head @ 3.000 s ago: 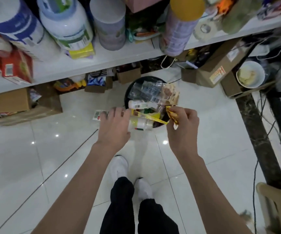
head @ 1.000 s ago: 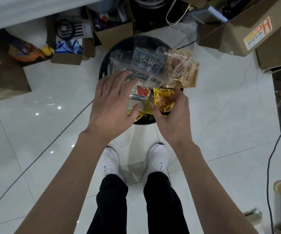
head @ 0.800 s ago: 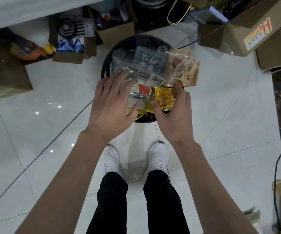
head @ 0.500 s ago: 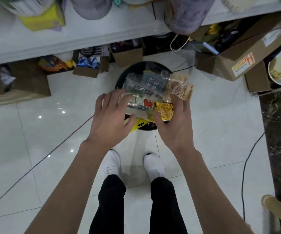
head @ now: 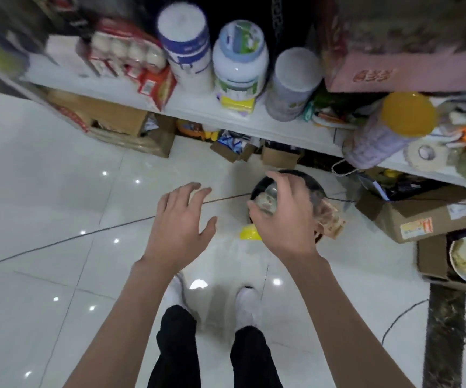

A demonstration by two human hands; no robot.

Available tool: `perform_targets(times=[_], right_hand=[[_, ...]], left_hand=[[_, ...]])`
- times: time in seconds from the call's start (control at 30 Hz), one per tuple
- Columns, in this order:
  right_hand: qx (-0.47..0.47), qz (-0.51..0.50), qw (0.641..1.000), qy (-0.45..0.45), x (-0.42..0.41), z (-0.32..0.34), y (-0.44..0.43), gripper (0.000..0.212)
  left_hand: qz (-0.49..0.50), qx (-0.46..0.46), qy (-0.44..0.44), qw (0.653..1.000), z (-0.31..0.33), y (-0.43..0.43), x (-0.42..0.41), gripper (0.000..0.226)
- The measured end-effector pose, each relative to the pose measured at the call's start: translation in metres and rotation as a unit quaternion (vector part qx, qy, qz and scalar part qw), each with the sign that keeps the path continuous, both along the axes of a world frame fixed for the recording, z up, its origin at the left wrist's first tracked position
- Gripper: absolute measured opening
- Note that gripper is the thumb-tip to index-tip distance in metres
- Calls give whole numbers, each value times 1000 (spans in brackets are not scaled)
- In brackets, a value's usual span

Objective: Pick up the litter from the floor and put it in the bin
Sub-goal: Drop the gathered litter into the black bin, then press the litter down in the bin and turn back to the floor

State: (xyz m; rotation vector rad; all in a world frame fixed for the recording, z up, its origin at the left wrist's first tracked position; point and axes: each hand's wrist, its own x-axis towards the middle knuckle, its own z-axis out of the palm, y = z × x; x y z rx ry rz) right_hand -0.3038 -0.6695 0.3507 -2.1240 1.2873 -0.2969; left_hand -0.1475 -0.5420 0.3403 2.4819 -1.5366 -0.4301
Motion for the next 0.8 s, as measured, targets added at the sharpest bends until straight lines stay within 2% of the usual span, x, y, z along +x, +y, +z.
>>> perform_targets(times=[0.2,0.37,0.63,0.8], right_hand=[[-23,164,986,-2,84,24,73,56],[-27,288,957,13,157,19,173,58],[-26,469,882,49,255,19,367,55],[-27,558,828,54,304,25,498,56]], left_hand=[[149,0,0,989,30,116,52,55],[271,11,3,963,37,243,90,55],[443,18,25,896,28,464,123,55],[544,22,36,838,36,596,125,56]])
